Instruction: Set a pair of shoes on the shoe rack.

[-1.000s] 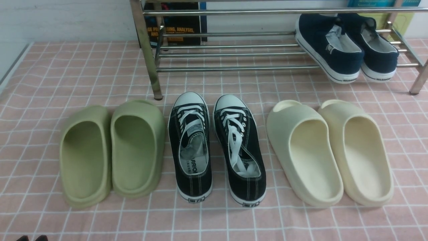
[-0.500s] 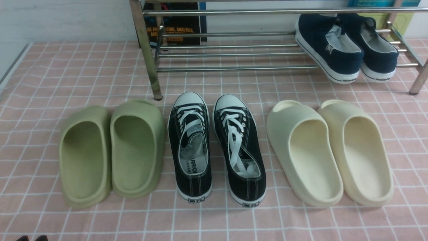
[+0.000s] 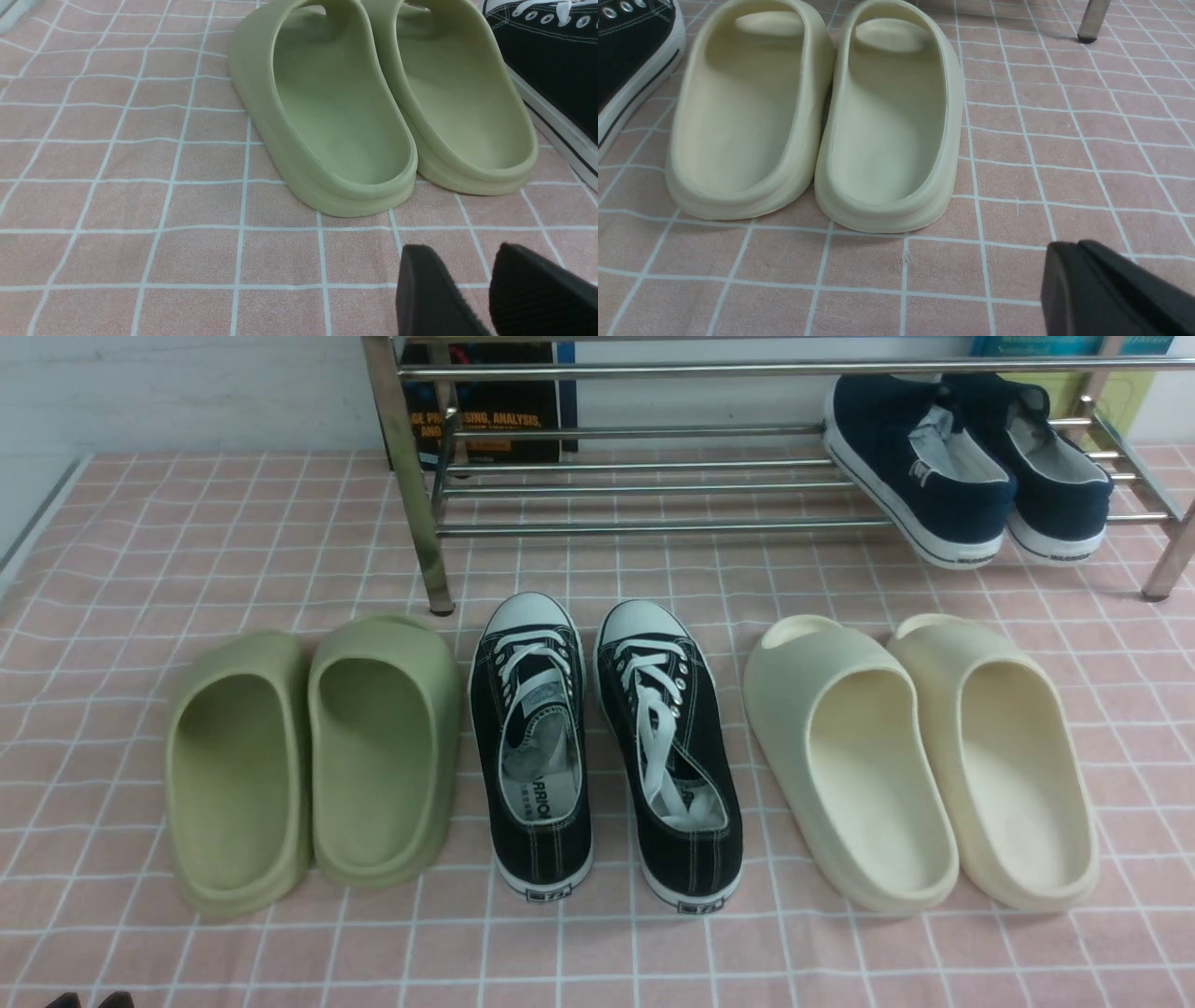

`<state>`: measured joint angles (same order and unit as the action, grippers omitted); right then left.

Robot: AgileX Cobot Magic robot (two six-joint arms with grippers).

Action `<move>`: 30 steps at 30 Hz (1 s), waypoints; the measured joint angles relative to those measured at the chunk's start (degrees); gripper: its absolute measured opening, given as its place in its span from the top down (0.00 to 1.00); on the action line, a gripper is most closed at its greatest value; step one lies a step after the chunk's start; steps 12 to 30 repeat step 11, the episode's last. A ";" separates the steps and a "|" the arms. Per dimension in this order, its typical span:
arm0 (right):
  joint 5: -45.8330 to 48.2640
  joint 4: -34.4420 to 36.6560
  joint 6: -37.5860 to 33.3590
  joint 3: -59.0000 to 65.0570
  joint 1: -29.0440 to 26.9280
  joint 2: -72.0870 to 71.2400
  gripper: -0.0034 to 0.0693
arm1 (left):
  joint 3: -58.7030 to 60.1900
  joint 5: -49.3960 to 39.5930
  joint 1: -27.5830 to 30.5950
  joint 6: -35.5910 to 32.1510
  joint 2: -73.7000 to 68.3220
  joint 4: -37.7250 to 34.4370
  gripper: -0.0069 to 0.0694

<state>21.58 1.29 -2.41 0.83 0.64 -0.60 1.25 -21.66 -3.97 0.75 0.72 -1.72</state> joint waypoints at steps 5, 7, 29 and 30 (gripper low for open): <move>0.00 0.00 0.00 0.00 0.00 0.00 0.93 | 0.00 0.00 0.00 0.00 0.00 0.00 0.60; 0.00 0.00 0.00 0.00 0.00 0.00 0.92 | 0.00 0.00 0.00 0.00 0.00 0.00 0.60; 0.00 0.00 0.00 0.00 0.00 0.00 0.92 | 0.00 0.00 0.00 0.00 0.00 0.00 0.60; 0.00 0.00 0.00 0.00 0.00 0.00 0.92 | 0.00 0.00 0.00 0.00 0.00 0.00 0.60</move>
